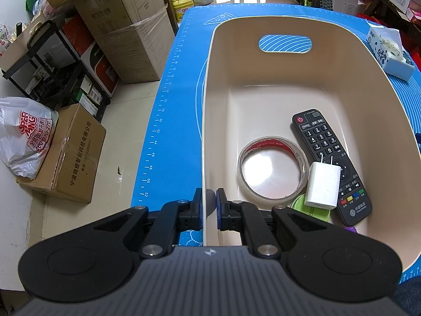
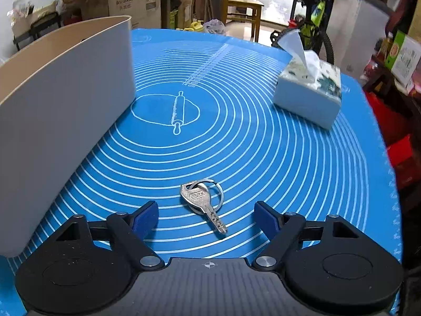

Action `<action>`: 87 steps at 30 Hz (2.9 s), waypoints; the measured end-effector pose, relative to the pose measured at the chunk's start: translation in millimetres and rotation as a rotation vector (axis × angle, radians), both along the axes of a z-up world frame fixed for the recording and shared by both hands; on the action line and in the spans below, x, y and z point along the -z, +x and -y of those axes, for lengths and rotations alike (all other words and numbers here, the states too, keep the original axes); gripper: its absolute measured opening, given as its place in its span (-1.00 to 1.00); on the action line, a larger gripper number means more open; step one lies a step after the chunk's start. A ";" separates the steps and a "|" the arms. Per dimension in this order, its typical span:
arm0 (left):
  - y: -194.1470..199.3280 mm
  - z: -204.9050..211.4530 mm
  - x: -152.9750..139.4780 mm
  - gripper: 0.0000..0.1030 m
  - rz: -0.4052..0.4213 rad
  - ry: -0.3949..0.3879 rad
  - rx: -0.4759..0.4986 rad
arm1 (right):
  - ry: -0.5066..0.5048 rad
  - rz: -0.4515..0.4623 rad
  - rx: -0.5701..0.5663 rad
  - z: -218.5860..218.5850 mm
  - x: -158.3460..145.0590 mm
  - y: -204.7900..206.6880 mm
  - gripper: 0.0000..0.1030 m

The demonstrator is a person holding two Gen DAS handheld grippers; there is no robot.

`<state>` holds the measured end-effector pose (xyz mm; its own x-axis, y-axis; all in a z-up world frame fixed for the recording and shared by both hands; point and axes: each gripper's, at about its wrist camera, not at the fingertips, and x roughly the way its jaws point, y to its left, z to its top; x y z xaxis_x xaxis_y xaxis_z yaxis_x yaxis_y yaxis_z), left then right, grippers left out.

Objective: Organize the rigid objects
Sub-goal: 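Move the right gripper to the keys on the mat, then grasp the key ring with the right gripper and lift the keys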

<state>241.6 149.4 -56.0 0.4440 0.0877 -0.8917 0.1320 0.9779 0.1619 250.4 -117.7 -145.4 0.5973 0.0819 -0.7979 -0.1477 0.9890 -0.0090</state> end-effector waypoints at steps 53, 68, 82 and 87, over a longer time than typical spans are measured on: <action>-0.3 -0.4 -0.7 -0.80 0.000 0.000 -0.001 | 0.020 0.203 0.044 19.1 -48.5 -30.3 -0.79; 0.3 -2.2 -2.4 -0.80 0.002 -0.002 -0.003 | 0.028 0.170 0.064 30.8 -61.2 -23.1 -0.79; 0.0 -2.1 -2.1 -0.80 0.002 -0.002 -0.003 | -0.010 -0.007 0.061 21.1 -13.0 -14.9 0.44; 0.0 -2.2 -2.1 -0.80 0.002 -0.002 -0.003 | 0.013 0.002 0.066 21.9 -2.6 -15.0 0.14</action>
<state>241.6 151.6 -53.9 0.4458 0.0871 -0.8909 0.1283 0.9788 0.1599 235.4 -139.5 -142.8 0.6029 0.0525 -0.7961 -0.0820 0.9966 0.0036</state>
